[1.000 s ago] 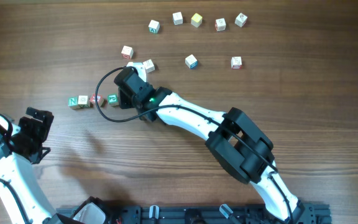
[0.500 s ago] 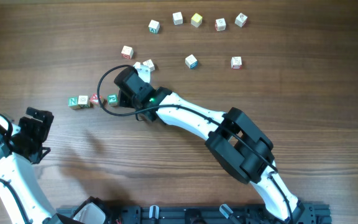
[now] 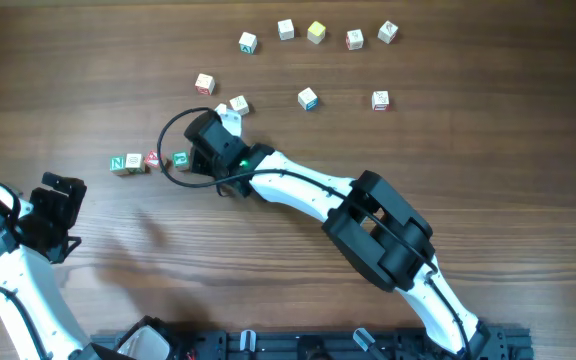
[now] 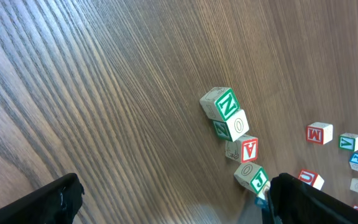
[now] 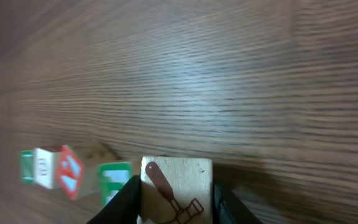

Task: Form a horizontal line
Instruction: 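Carry the white brush-picture block left toward the row end, then lower the brush-picture block right of the green J block and release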

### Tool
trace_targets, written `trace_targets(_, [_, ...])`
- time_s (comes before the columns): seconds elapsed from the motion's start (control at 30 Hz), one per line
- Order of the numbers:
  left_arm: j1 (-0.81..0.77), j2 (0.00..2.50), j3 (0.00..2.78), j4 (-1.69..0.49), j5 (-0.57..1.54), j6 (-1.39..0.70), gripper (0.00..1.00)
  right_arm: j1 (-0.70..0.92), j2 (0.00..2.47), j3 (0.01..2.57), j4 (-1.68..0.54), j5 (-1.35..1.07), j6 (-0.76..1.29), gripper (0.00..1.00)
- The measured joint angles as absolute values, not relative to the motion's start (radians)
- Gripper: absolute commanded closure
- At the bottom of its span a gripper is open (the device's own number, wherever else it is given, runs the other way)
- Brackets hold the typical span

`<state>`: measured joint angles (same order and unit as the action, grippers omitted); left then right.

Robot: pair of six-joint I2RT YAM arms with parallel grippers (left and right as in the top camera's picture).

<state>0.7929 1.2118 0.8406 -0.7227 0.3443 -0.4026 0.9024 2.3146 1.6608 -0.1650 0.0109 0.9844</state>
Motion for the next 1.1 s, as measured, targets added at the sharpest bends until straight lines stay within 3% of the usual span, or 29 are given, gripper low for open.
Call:
trace_targets(0.4, [0.793, 1.212, 0.841, -0.723, 0.344, -0.403, 0.0, 0.907, 2.34, 1.661, -0.097, -0.052, 0.967, 0.86])
trace_targets(0.57, [0.793, 1.212, 0.841, -0.723, 0.344, -0.403, 0.0, 0.908, 2.34, 1.661, -0.08, -0.078, 0.941, 0.81])
trace_targets(0.87, [0.793, 1.212, 0.841, -0.723, 0.344, -0.403, 0.0, 0.909, 2.34, 1.661, -0.08, -0.086, 0.93, 0.48])
trace_targets(1.1, [0.793, 1.212, 0.841, -0.723, 0.344, -0.403, 0.0, 0.909, 2.34, 1.661, -0.088, -0.085, 0.92, 0.34])
